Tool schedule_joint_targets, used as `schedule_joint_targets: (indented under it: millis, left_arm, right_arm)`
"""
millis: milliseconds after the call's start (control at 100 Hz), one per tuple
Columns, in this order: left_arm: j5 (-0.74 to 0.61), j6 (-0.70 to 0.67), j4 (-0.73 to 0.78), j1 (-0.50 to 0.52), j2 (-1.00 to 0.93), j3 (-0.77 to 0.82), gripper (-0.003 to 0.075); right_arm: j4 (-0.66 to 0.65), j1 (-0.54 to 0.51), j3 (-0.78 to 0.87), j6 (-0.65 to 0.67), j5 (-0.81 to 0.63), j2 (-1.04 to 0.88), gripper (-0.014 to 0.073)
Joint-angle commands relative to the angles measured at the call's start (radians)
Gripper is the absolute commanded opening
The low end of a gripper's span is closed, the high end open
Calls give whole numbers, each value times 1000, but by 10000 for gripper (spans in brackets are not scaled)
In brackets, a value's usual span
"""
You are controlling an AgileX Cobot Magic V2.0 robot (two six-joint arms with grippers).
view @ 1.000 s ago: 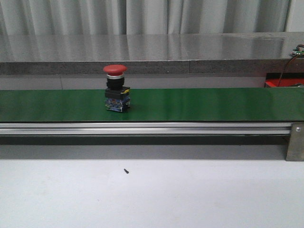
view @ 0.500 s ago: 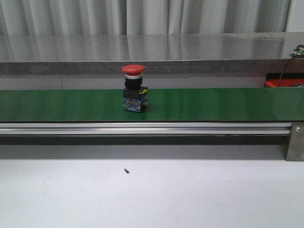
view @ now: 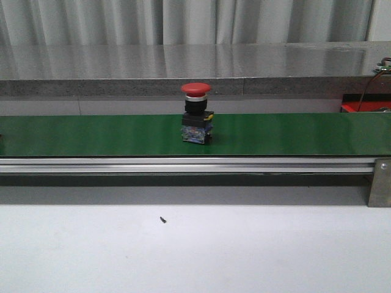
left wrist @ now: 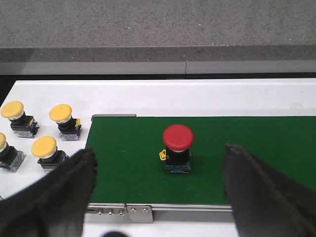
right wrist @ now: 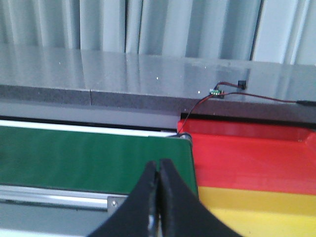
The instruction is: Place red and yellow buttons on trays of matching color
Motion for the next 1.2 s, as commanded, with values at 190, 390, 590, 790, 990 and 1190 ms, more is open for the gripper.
schedule_joint_targets:
  millis: [190, 390, 590, 790, 990, 1190]
  left_arm:
    - [-122, 0, -38, -71, -162, 116, -18]
    - [-186, 0, -26, -143, -175, 171, -20]
    - [-237, 0, -43, -173, -175, 216, -20]
    - [-239, 0, -47, -174, -175, 217, -20]
    - [-242, 0, -47, -174, -175, 217, -20]
    - [-242, 0, -47, -174, -175, 217, -20]
  right_arm:
    - [3, 0, -55, -2, -48, -18, -68]
    - [74, 0, -199, -2, 155, 46, -68]
    - [110, 0, -440, -2, 412, 270, -68]
    - [110, 0, -682, -2, 644, 570, -68]
    - [189, 0, -821, -2, 674, 808, -68]
    - [305, 0, -839, -2, 660, 916, -66]
